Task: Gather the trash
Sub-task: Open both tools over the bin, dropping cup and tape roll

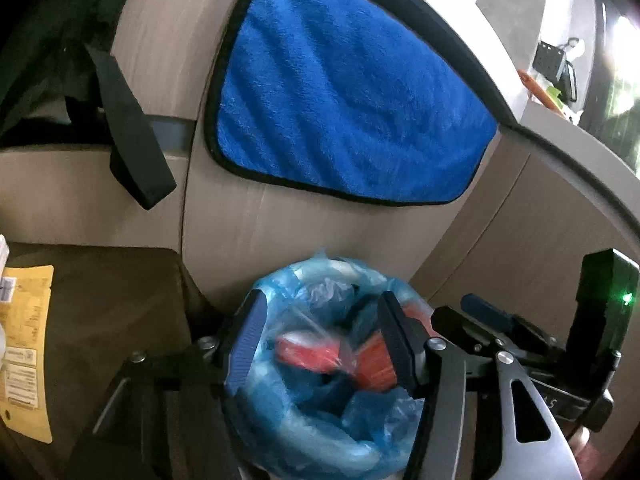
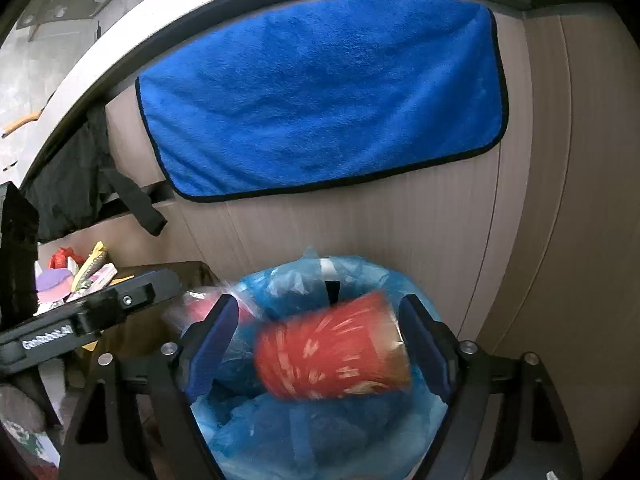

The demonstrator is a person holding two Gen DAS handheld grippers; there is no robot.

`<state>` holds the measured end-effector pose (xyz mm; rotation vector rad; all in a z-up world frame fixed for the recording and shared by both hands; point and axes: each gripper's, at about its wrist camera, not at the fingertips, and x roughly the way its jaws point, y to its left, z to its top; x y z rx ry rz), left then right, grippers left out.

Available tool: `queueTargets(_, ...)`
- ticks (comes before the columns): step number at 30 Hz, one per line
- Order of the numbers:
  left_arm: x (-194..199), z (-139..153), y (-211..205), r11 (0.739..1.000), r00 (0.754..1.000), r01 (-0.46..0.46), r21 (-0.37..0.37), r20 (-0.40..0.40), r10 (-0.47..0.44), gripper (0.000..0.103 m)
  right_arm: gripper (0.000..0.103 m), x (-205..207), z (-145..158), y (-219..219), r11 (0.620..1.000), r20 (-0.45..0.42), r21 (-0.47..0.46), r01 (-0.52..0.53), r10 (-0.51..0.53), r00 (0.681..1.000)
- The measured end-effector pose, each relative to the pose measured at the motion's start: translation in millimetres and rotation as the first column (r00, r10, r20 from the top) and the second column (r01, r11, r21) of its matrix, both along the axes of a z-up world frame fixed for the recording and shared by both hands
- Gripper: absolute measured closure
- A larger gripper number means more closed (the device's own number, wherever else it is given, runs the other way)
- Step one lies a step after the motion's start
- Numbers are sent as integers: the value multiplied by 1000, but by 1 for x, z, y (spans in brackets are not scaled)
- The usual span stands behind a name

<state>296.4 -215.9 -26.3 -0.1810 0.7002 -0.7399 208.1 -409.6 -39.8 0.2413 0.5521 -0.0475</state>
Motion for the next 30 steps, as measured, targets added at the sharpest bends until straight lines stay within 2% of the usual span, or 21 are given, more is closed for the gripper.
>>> queueTargets(5,6,2,11,999,999,-46,-23,-23,46,45,23,-1,-1,-3,1000,-3,20,12,-12,1000)
queueTargets(9,7,9,26,997,997,-80,-15,-12,80,45,23,-4,4,2,999,-4,-30,44,-44,999)
queueTargets(18,-4,22,99,981,982,-186,55,51,184,45,23,-11,31,38,997,40,-73,-4,7,999)
queueTargets(23,-17,29,156,951,952,-288,113,138,273,45,23,-1,45,84,992,47,-88,-95,99,994)
queueTargets(30,-33,34,228,890,897,-425,164,211,389,45,23,29,54,176,956,26,-108,-272,276,961)
